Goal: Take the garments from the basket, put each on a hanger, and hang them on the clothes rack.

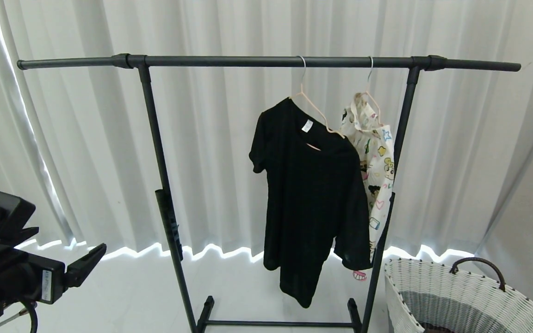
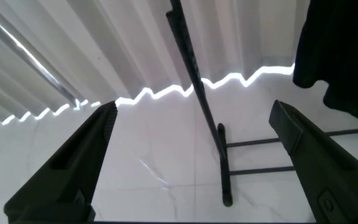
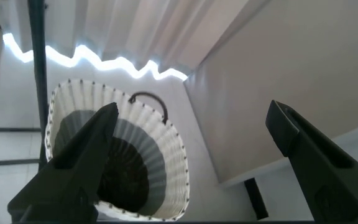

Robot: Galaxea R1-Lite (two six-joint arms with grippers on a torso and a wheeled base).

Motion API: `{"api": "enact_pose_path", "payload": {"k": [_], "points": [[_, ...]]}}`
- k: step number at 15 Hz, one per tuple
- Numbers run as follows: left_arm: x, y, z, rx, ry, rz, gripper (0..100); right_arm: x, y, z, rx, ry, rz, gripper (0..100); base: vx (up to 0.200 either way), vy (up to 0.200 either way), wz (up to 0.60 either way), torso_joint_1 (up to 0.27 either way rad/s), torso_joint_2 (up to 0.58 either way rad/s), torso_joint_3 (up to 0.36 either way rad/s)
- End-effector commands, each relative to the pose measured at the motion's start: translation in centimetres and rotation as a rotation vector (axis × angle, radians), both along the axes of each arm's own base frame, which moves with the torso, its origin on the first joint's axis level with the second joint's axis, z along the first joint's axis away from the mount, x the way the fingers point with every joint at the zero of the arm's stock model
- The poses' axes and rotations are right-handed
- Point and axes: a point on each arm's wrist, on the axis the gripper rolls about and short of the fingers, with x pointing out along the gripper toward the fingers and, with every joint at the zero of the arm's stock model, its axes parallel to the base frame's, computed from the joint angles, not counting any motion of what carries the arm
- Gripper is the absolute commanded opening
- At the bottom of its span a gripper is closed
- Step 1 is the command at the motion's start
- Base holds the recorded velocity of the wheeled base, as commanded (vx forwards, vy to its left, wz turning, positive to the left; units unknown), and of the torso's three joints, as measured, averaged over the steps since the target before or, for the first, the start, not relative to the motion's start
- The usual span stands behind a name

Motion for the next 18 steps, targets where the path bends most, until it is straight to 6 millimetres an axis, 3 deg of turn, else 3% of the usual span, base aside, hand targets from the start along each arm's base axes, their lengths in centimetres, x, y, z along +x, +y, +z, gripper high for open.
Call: {"api": "enact_pose_path", "payload": {"k": [1, 5, 7, 10, 12, 15, 18], "points": [[-3.0, 0.1, -0.9, 0.003, -0.041, 0.030, 100, -1.5, -0.2, -0.8, 0.000, -0.006, -0.001, 100, 0.000, 0.000, 0.00, -0.168, 0.47, 0.295], [-9.0, -0.2, -3.6, 0.038, -0.184, 0.106, 100, -6.2, -0.8, -3.2, 0.012, -0.064, -0.023, 100, 0.000, 0.000, 0.00, -0.110, 0.40, 0.255], [-11.4, -0.2, -4.9, 0.066, -0.279, 0.209, 100, -10.9, -1.3, -5.7, 0.020, -0.175, -0.057, 100, 0.000, 0.000, 0.00, -0.028, 0.08, 0.069], [-15.2, -0.7, -7.7, 0.073, -0.366, 0.238, 100, -15.2, -1.4, -9.9, 0.019, -0.314, -0.148, 100, 0.000, 0.000, 0.00, -0.017, 0.03, 0.028], [-15.2, -0.4, -8.0, 0.073, -0.325, 0.350, 100, -16.6, -1.3, -11.8, 0.024, -0.399, -0.144, 100, 0.000, 0.000, 0.00, 0.000, 0.00, 0.000], [-15.3, -0.4, -8.0, 0.061, -0.327, 0.392, 100, -16.0, -1.6, -16.0, 0.081, -0.413, -0.201, 100, 0.000, 0.000, 0.00, 0.000, 0.00, 0.000], [-15.3, -0.3, -8.1, 0.018, -0.336, 0.408, 100, -15.9, -1.7, -16.1, 0.087, -0.462, -0.256, 100, 0.000, 0.000, 0.00, 0.000, 0.00, 0.000]]}}
